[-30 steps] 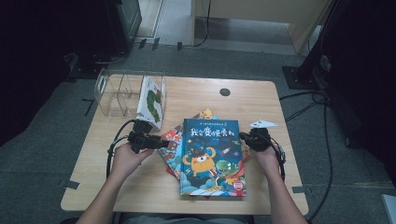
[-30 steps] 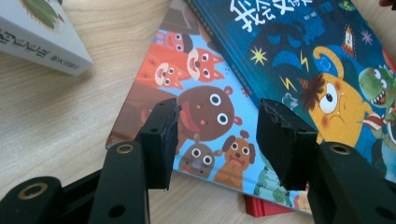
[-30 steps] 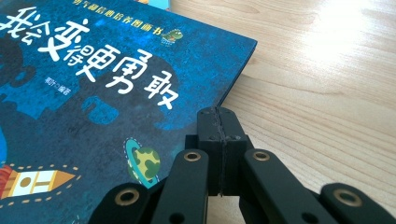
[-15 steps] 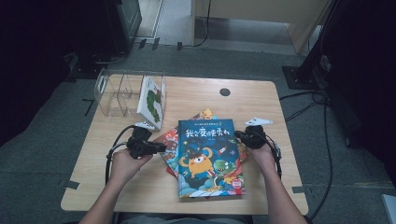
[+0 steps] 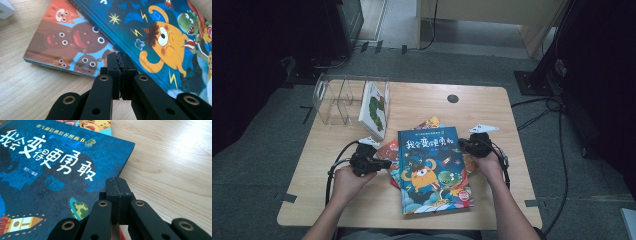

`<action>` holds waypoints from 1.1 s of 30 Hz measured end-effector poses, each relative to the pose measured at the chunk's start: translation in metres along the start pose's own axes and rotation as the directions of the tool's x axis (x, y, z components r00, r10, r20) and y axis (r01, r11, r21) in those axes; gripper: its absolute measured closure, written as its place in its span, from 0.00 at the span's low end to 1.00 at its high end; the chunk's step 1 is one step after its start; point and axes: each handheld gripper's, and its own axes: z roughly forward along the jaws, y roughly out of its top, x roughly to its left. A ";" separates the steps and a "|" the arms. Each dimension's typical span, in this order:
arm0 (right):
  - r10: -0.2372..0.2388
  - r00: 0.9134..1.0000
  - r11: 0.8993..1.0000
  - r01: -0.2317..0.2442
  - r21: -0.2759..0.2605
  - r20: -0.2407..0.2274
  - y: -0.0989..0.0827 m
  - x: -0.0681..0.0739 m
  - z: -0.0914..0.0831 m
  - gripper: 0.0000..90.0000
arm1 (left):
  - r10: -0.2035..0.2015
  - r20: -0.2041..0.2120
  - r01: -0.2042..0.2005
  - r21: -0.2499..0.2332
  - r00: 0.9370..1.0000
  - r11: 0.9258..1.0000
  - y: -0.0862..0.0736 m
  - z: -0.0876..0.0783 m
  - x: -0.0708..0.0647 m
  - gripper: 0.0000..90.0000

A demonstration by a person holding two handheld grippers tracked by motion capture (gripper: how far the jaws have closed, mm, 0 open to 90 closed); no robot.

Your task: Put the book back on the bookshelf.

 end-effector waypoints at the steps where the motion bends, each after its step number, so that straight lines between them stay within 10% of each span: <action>1: -0.003 1.000 1.000 0.003 0.000 -0.001 0.001 0.001 0.001 1.00 | 0.005 0.001 -0.005 0.003 1.000 1.000 -0.001 0.001 -0.002 1.00; 33: -0.063 0.998 0.998 0.064 0.027 -0.031 0.023 0.028 0.025 1.00 | 0.025 0.038 -0.026 0.023 0.999 0.999 -0.025 0.008 -0.026 1.00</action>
